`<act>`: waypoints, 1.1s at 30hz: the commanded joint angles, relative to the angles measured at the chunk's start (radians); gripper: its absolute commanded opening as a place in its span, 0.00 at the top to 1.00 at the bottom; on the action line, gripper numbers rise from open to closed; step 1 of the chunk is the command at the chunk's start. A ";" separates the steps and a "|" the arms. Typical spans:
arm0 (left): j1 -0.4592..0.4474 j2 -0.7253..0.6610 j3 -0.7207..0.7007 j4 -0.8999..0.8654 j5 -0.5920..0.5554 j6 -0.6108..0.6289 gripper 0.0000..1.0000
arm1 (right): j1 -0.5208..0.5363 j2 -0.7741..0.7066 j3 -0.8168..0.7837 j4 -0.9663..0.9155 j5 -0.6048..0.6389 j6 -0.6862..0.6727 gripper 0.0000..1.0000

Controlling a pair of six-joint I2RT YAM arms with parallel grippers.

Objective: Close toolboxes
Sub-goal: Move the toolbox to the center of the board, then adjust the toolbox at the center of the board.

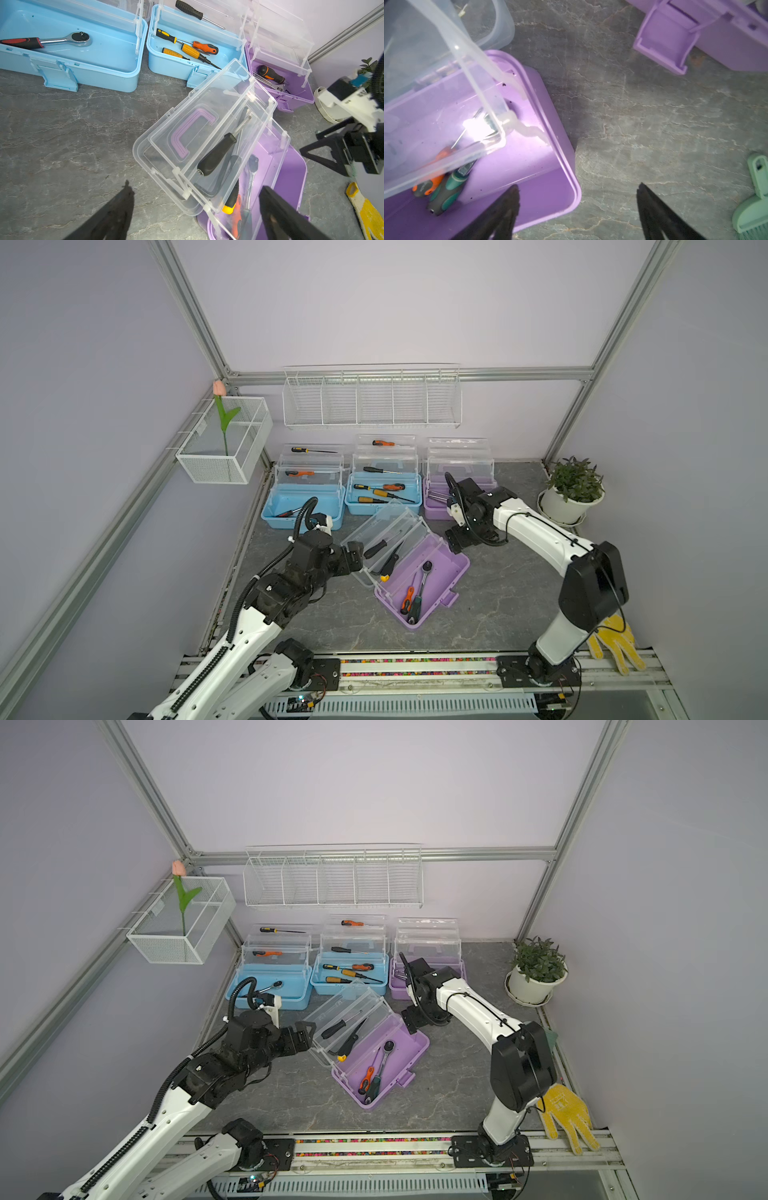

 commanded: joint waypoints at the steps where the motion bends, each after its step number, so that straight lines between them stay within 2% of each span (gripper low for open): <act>1: 0.007 -0.005 0.013 0.013 -0.010 -0.017 0.05 | 0.012 -0.121 -0.097 -0.046 0.057 0.272 0.06; 6: 0.007 0.018 0.018 0.032 -0.015 -0.007 0.05 | 0.046 -0.293 -0.343 0.149 -0.017 0.561 0.13; 12: 0.007 0.023 -0.001 0.056 0.006 -0.007 0.05 | 0.074 -0.332 -0.449 0.327 -0.070 0.689 0.21; 20: 0.007 -0.018 -0.024 0.032 -0.022 -0.007 0.05 | 0.110 -0.224 -0.432 0.359 -0.107 0.688 0.29; 24: 0.007 -0.023 -0.018 0.004 -0.038 -0.013 0.05 | 0.131 -0.182 -0.430 0.309 -0.114 0.667 0.32; 28: 0.007 -0.022 -0.027 0.002 -0.052 -0.014 0.05 | 0.134 -0.174 -0.459 0.305 -0.123 0.660 0.45; 33: 0.007 -0.022 -0.020 0.000 -0.065 -0.017 0.05 | 0.131 -0.176 -0.452 0.251 -0.087 0.609 0.55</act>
